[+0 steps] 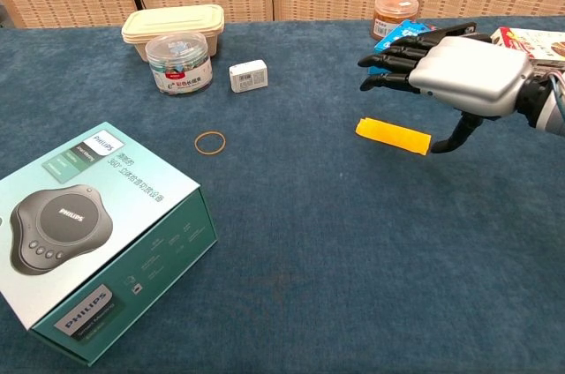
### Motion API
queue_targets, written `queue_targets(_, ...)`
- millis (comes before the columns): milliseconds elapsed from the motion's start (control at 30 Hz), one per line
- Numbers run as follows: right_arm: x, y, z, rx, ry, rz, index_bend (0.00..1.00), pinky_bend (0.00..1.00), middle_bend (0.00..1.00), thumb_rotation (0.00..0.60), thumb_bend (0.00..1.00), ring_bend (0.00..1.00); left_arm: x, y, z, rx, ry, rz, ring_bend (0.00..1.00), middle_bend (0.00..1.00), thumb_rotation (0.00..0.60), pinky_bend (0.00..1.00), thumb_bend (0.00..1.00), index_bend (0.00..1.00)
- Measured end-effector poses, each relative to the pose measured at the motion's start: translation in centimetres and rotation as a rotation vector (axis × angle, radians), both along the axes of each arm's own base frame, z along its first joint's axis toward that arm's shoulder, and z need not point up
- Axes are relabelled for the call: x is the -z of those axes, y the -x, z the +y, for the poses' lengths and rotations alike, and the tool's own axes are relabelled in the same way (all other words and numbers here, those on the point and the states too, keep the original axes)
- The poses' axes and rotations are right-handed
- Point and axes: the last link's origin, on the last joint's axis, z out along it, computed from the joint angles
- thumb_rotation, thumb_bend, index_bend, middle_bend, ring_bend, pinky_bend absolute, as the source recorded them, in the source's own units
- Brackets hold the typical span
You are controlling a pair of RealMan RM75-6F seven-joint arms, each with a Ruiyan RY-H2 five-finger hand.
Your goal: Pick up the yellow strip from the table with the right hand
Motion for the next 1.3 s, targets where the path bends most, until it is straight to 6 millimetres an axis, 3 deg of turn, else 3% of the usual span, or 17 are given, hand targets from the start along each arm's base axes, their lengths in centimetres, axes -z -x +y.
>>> queue_targets(1300,2.9,0.0,-1.4,0.001,0.035,0.025,0.13,0.00,0.00,0.600,0.00,0.00,0.0,0.1,0.3,-0.006,0.002,0.001,0.00,0.00,0.600,0.00,0.00,0.00)
